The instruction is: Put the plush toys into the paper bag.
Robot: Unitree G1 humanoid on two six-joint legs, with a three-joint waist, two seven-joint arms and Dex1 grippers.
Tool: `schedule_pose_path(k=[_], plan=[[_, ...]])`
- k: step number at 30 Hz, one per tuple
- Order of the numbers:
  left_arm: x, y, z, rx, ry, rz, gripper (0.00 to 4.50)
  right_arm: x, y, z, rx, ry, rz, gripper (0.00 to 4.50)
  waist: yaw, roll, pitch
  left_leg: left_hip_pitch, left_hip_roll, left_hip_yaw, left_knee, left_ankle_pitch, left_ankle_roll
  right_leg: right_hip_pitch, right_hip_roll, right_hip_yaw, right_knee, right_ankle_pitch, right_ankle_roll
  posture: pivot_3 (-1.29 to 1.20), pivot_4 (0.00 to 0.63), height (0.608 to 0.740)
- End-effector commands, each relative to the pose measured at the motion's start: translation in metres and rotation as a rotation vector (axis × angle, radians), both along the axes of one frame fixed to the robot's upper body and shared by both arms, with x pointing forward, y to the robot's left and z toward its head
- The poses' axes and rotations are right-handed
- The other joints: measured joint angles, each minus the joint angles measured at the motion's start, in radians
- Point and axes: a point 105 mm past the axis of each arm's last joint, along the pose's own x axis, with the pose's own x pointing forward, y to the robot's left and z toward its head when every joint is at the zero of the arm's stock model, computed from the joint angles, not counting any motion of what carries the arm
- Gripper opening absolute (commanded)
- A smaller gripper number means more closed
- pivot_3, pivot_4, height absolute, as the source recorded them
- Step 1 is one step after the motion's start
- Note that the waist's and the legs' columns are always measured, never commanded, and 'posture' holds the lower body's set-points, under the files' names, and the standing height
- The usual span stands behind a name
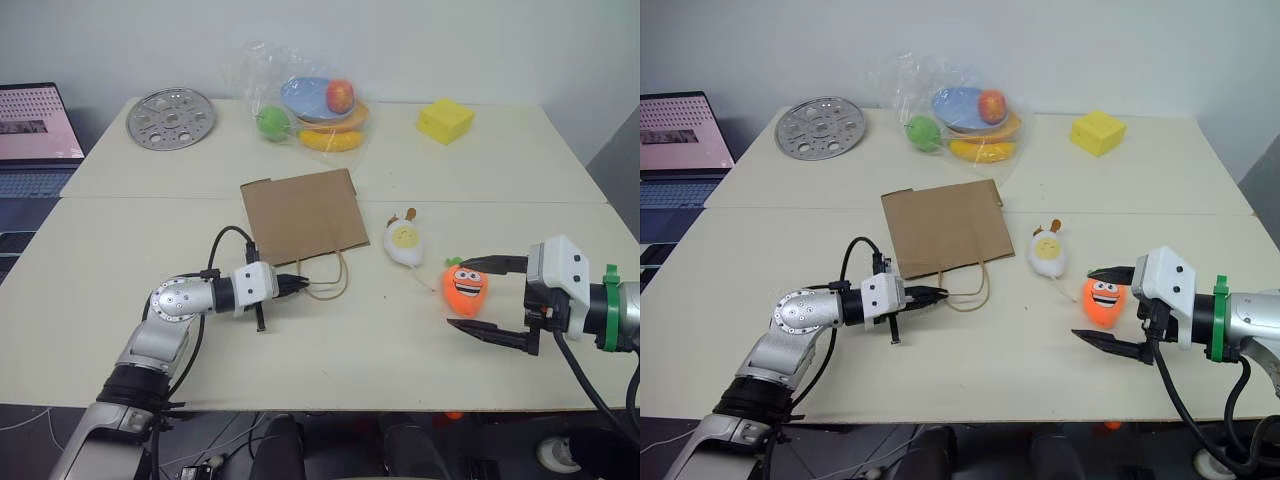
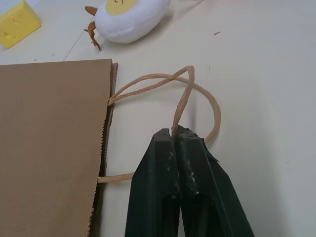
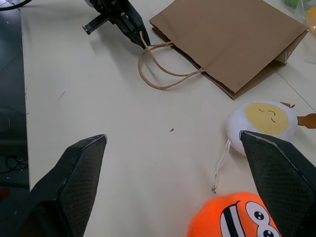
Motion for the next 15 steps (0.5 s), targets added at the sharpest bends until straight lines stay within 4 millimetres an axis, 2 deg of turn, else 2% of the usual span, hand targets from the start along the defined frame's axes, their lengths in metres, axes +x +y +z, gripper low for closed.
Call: schedule_pose_path(k=[1,7,10,13,15], plan=[[-0.004,0.000,0.017,-0.032,0.061,-0.021,0.02,-0.003,0.005,0.007,0.014,-0.033,0.021,4.50,-0.001,0.000,0.000,0.000,0.000,0.000,0.000,0.000,0.000,0.000,0.000,0.000,0.000,0.000,0.000,0.00,0.150,0.740],[0.007,0.007,0.052,-0.280,0.298,0.076,0.02,0.000,0.032,0.008,0.088,-0.048,0.044,4.50,-0.003,0.000,0.000,0.000,0.001,-0.001,0.000,0.000,0.000,0.000,0.001,0.000,0.000,-0.002,0.003,0.00,0.150,0.740],[0.006,0.010,0.073,-0.390,0.410,0.071,0.02,0.012,0.055,0.003,0.133,-0.072,0.046,4.50,-0.006,-0.001,0.000,0.000,0.001,-0.002,0.000,0.000,0.000,0.000,0.001,-0.001,0.000,-0.002,0.003,0.00,0.150,0.740],[0.000,0.007,0.086,-0.456,0.489,0.048,0.02,0.025,0.076,0.000,0.177,-0.066,0.048,4.50,-0.008,-0.001,0.000,0.000,0.001,-0.003,0.000,0.000,0.000,0.000,0.001,-0.002,0.001,-0.002,0.003,0.00,0.150,0.740],[0.003,0.006,0.093,-0.491,0.498,0.066,0.00,0.037,0.095,-0.003,0.202,-0.083,0.047,4.15,-0.008,-0.001,0.000,0.000,0.001,-0.004,0.000,0.000,0.000,0.000,0.001,-0.003,0.001,-0.001,0.002,0.00,0.150,0.740]])
